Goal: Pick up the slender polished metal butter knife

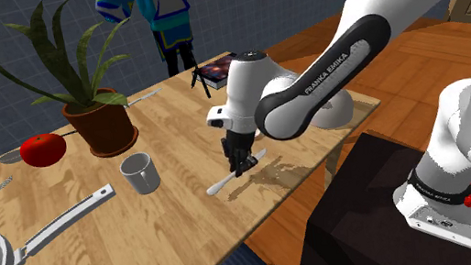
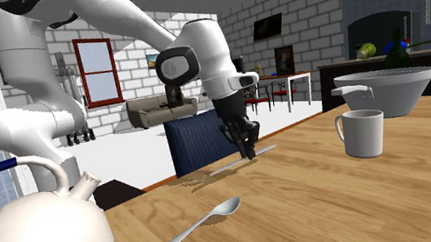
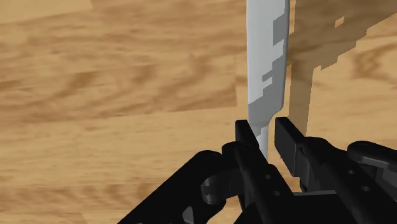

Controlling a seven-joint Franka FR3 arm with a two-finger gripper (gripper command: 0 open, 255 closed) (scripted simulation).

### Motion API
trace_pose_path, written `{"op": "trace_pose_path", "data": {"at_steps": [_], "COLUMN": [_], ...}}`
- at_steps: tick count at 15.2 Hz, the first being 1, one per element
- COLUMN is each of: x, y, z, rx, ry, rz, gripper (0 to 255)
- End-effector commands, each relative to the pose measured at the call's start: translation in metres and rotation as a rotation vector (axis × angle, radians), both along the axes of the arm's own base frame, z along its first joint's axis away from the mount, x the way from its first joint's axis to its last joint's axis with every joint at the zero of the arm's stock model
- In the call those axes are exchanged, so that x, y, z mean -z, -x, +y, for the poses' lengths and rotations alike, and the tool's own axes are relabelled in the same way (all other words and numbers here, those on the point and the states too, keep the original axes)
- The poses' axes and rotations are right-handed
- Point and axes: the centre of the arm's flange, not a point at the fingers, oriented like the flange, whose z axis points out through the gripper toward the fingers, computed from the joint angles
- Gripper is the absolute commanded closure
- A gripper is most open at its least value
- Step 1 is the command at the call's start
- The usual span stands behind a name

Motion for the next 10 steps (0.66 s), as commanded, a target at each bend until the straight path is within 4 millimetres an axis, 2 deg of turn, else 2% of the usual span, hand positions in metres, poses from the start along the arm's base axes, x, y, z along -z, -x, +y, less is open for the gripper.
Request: {"op": "trace_pose_path", "data": {"at_steps": [1, 8, 10], "x": [-0.011, -0.047, -0.048], "y": [0.001, 0.001, 0.001], "z": [0.001, 0.001, 0.001], "rx": [0.000, 0.000, 0.000], "ry": [0.000, 0.000, 0.000], "rz": [0.001, 0.001, 0.001], "gripper": [255, 255, 255]}}
